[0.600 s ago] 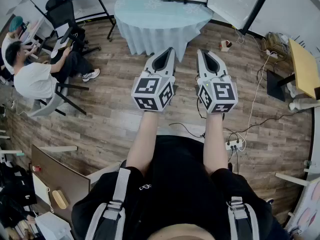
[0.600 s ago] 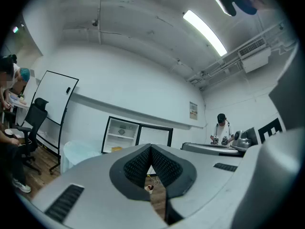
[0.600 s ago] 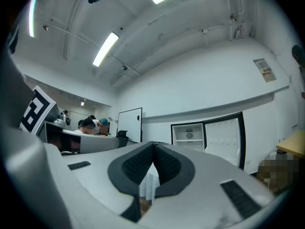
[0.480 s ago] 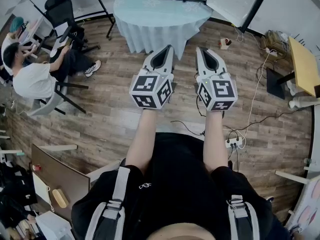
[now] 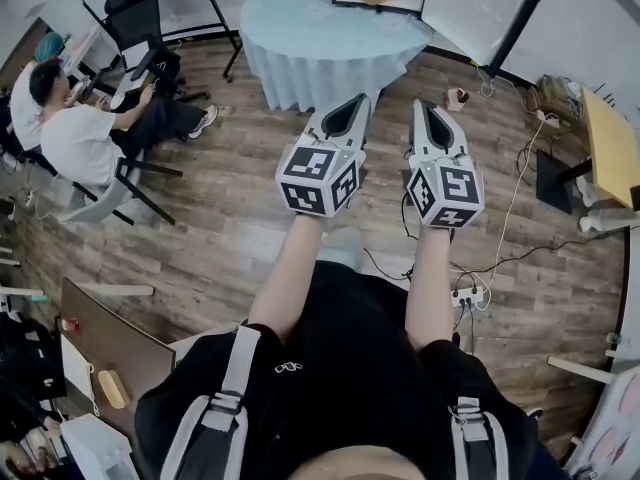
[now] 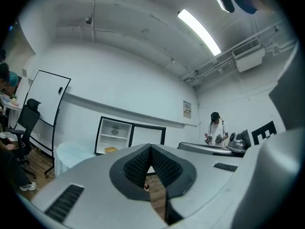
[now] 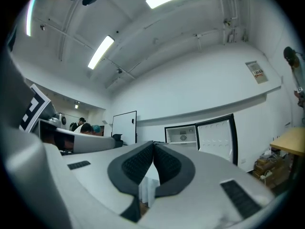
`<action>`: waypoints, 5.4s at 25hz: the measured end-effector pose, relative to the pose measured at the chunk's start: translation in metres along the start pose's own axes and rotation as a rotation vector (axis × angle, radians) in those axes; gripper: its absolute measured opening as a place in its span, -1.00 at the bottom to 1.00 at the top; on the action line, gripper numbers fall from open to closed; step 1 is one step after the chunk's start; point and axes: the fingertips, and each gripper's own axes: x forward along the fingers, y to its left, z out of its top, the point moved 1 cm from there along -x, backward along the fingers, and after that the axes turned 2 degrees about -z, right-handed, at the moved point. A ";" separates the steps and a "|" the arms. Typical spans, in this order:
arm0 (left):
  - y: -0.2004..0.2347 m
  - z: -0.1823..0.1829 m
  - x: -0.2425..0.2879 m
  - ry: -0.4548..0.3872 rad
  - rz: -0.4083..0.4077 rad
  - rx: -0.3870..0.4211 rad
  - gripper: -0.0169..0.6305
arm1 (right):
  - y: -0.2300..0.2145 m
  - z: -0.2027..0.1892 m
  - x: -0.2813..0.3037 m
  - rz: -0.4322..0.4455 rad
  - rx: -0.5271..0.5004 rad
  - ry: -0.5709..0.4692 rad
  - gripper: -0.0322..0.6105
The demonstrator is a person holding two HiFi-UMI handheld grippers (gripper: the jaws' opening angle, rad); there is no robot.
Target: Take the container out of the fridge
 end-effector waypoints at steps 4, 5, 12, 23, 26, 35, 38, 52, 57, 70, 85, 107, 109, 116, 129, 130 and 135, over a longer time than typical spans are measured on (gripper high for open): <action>-0.003 -0.003 0.009 0.010 -0.016 -0.001 -0.95 | -0.011 -0.001 0.002 -0.012 0.010 -0.003 -0.89; -0.003 -0.003 0.012 0.010 -0.022 0.000 -0.95 | -0.014 -0.001 0.004 -0.016 0.014 -0.005 -0.89; 0.015 0.012 0.035 -0.022 -0.030 -0.012 -0.95 | -0.015 0.003 0.034 -0.003 0.002 -0.012 -0.89; 0.055 0.035 0.102 -0.100 -0.083 0.015 -0.95 | -0.045 0.027 0.106 -0.006 -0.076 -0.086 -0.89; 0.111 0.036 0.134 -0.131 -0.043 0.021 -0.95 | -0.056 0.026 0.151 -0.014 -0.112 -0.113 -0.89; 0.239 0.057 0.300 -0.108 0.019 0.092 -0.95 | -0.131 0.018 0.351 -0.040 -0.081 -0.128 -0.89; 0.273 0.052 0.350 -0.060 0.012 0.085 -0.95 | -0.140 0.008 0.413 -0.007 -0.060 -0.109 -0.89; 0.378 0.001 0.489 0.086 -0.003 -0.040 -0.95 | -0.203 -0.056 0.552 -0.096 -0.057 0.058 -0.89; 0.394 -0.016 0.507 0.106 0.029 -0.085 -0.95 | -0.213 -0.068 0.565 -0.106 -0.086 0.093 -0.89; 0.425 -0.020 0.511 0.116 0.104 -0.073 -0.95 | -0.201 -0.081 0.604 -0.002 -0.051 0.083 -0.89; 0.436 -0.063 0.545 0.191 0.116 -0.155 -0.95 | -0.240 -0.122 0.634 -0.041 -0.083 0.242 -0.89; 0.494 -0.169 0.657 0.344 0.350 -0.326 -0.94 | -0.347 -0.249 0.749 0.067 -0.205 0.554 -0.72; 0.499 -0.181 0.661 0.358 0.372 -0.337 -0.94 | -0.350 -0.264 0.758 0.075 -0.217 0.589 -0.72; 0.519 -0.211 0.679 0.390 0.428 -0.392 -0.78 | -0.371 -0.299 0.793 0.040 -0.234 0.670 -0.72; 0.521 -0.246 0.692 0.444 0.503 -0.460 -0.78 | -0.393 -0.345 0.826 0.065 -0.241 0.779 -0.64; 0.522 -0.249 0.693 0.442 0.502 -0.469 -0.75 | -0.392 -0.348 0.826 0.068 -0.228 0.786 -0.64; 0.524 -0.252 0.692 0.428 0.490 -0.497 -0.73 | -0.393 -0.357 0.825 0.058 -0.180 0.814 -0.58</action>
